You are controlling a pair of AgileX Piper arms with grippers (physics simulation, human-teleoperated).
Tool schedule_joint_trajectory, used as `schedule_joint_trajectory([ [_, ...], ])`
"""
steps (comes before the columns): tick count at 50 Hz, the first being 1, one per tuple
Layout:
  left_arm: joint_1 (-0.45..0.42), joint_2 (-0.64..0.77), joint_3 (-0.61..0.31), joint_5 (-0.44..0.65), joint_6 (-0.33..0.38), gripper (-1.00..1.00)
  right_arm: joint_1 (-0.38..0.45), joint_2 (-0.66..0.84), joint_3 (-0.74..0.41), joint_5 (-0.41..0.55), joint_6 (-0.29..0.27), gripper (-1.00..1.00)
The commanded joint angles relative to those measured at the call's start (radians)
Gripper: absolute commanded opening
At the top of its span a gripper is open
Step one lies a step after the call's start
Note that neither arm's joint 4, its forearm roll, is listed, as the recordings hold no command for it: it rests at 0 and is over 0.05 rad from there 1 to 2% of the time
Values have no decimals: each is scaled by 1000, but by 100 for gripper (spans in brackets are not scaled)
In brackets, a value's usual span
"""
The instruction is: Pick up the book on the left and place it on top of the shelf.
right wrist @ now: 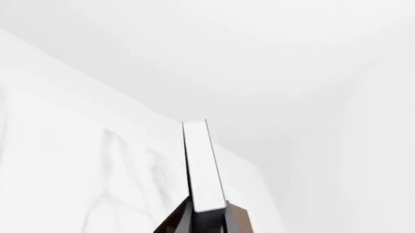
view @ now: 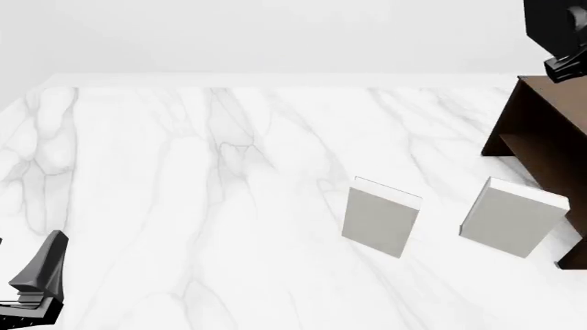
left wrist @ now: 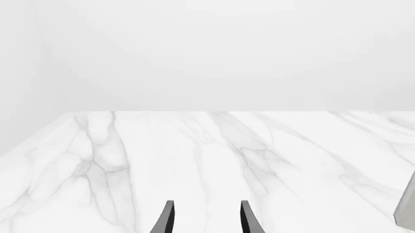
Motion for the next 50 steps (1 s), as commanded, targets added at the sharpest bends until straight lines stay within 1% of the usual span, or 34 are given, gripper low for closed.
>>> schedule_joint_trajectory([
  [1, 0, 0, 0, 0, 0, 100, -50, -30, -4, 1, -28, -100],
  [9, 0, 0, 0, 0, 0, 100, -85, -26, 0, -8, -41, -100],
  [19, 0, 0, 0, 0, 0, 100, -102, -19, -18, -4, -59, -100],
  [20, 0, 0, 0, 0, 0, 100, -114, -14, -14, -13, -75, -100],
  [30, 0, 0, 0, 0, 0, 100, -170, -7, -13, -29, -115, -100],
  [36, 0, 0, 0, 0, 0, 100, -193, -1, -19, -31, -123, -100],
  [40, 0, 0, 0, 0, 0, 100, -215, 8, 4, -55, -144, -100],
  [50, 0, 0, 0, 0, 0, 100, -244, 14, 16, -77, -158, -100],
])
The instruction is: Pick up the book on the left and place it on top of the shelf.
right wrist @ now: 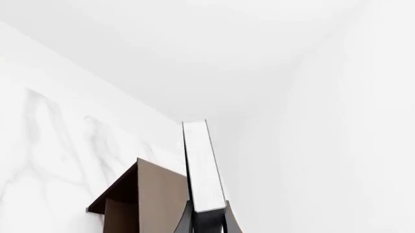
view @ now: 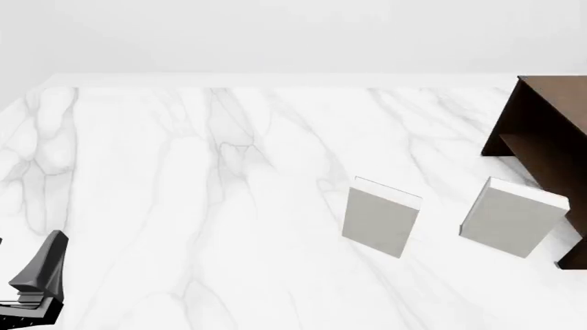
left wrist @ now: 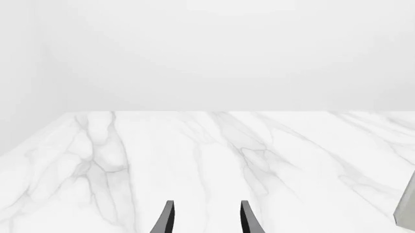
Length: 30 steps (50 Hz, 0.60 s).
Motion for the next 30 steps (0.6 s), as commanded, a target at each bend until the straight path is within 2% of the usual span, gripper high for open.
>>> schedule_joint_trajectory([
  [1, 0, 0, 0, 0, 0, 100, -42, 6, 1, -36, -9, -100],
  [30, 0, 0, 0, 0, 0, 100, -93, 42, -14, -78, -72, -100],
])
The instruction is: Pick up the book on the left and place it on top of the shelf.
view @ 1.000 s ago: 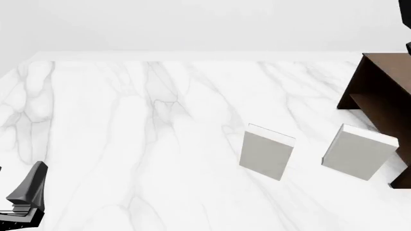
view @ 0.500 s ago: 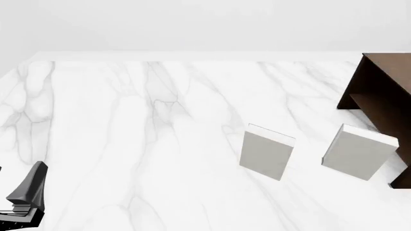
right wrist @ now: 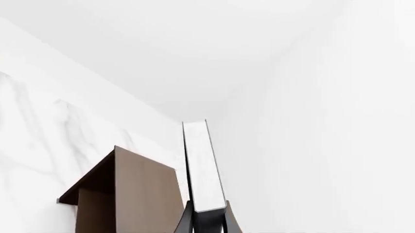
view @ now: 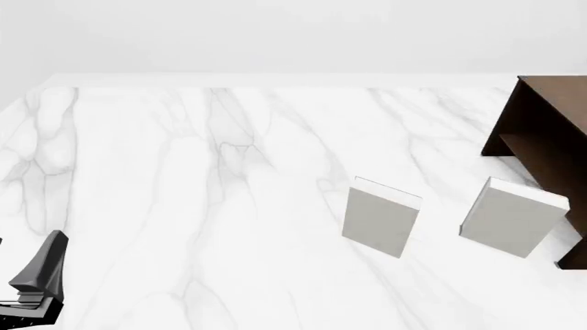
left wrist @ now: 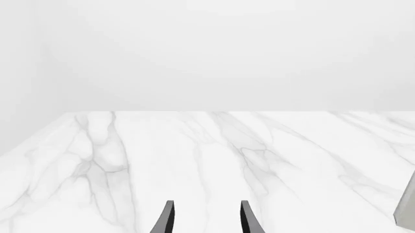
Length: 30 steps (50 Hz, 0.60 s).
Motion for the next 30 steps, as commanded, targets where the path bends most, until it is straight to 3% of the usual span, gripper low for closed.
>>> schedule_joint_trajectory([
  [1, 0, 0, 0, 0, 0, 100, -23, 7, -23, -22, -11, -100],
  [30, 0, 0, 0, 0, 0, 100, -63, 72, -34, -60, -7, -100],
])
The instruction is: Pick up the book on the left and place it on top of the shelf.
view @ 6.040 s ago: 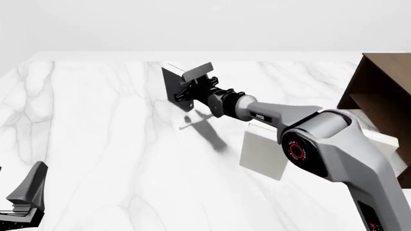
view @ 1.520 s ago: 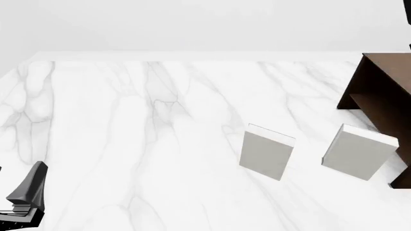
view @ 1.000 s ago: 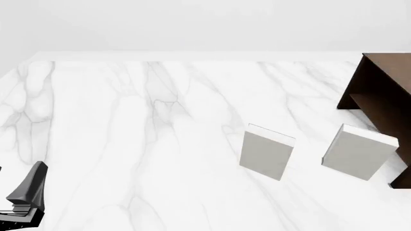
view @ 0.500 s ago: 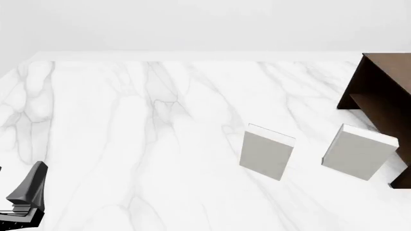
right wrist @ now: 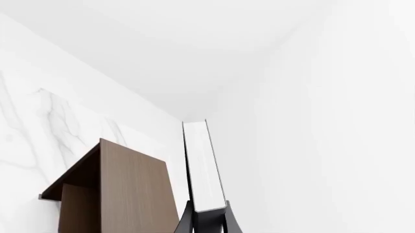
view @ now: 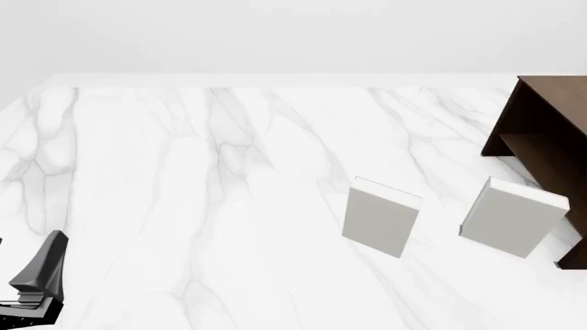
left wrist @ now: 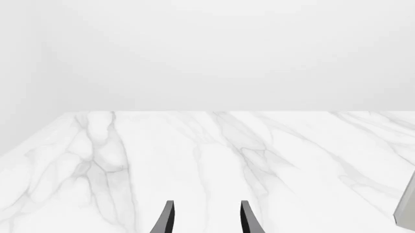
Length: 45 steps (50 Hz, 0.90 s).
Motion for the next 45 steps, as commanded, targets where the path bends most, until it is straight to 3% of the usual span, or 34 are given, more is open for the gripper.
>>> schedule_joint_trajectory([
  [1, 0, 0, 0, 0, 0, 100, -13, 17, -20, -22, 9, -100],
  [27, 0, 0, 0, 0, 0, 100, -44, 67, -35, -52, -18, -100],
  [45, 0, 0, 0, 0, 0, 100, -59, 139, -70, -84, 4, -100],
])
